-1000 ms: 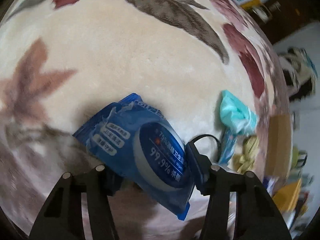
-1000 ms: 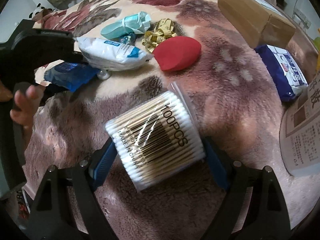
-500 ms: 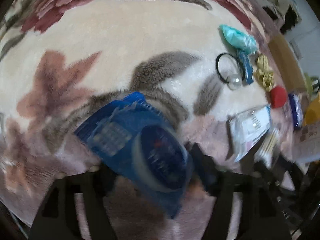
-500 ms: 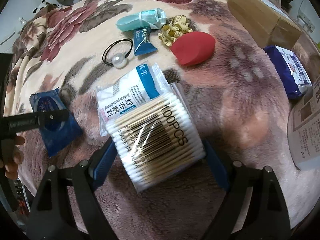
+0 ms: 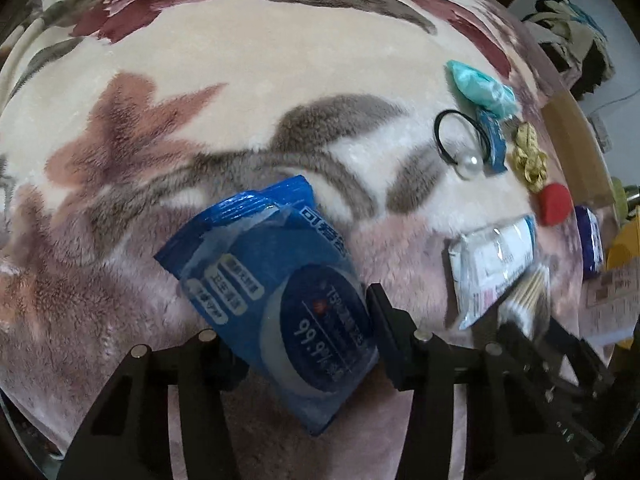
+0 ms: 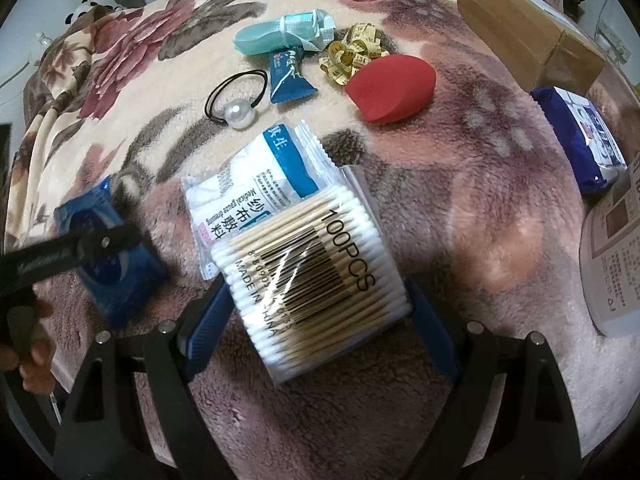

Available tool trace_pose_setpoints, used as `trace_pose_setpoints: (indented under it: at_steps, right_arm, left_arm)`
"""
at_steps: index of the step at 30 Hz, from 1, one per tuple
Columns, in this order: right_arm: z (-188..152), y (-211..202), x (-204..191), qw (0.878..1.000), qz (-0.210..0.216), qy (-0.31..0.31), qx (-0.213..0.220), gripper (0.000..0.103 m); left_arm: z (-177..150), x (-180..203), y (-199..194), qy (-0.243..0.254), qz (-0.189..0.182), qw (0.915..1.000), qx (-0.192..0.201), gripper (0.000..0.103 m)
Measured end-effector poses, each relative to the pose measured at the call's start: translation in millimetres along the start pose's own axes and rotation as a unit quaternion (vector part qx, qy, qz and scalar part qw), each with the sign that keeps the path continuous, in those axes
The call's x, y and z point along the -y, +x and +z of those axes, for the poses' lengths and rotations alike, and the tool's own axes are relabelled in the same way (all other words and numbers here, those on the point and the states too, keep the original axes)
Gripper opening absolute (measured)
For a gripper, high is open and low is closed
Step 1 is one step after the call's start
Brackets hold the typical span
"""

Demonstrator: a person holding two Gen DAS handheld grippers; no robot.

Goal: Organize soft objects
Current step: 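Lift the swab box and wet-wipe pack and carry them toward the basket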

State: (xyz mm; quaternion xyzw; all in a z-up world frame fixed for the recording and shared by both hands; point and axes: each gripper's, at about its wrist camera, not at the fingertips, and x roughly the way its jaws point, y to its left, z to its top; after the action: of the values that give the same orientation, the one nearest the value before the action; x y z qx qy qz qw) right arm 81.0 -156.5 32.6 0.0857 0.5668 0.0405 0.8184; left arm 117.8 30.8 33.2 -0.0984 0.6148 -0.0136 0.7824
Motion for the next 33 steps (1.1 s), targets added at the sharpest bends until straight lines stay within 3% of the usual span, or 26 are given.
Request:
trace_pose_setpoints:
  at_steps: [12,18,33]
  right_arm:
    - [-11,-28,-22,0.999,0.033,-0.012,0.020,0.085]
    - [-20,-40,-29,0.999,0.028,-0.018,0.020,0.085]
    - [-27,-89,-16,0.999,-0.004,-0.005,0.053,0.085]
  left_arm:
    - [-35,-16,-44,0.017,-0.015,0.9997,0.013,0.053]
    - [-50,-13,-58,0.030,-0.013,0.9993,0.018,0.053]
    - [-63,39,-87,0.099,-0.013,0.9941,0.043,0.053]
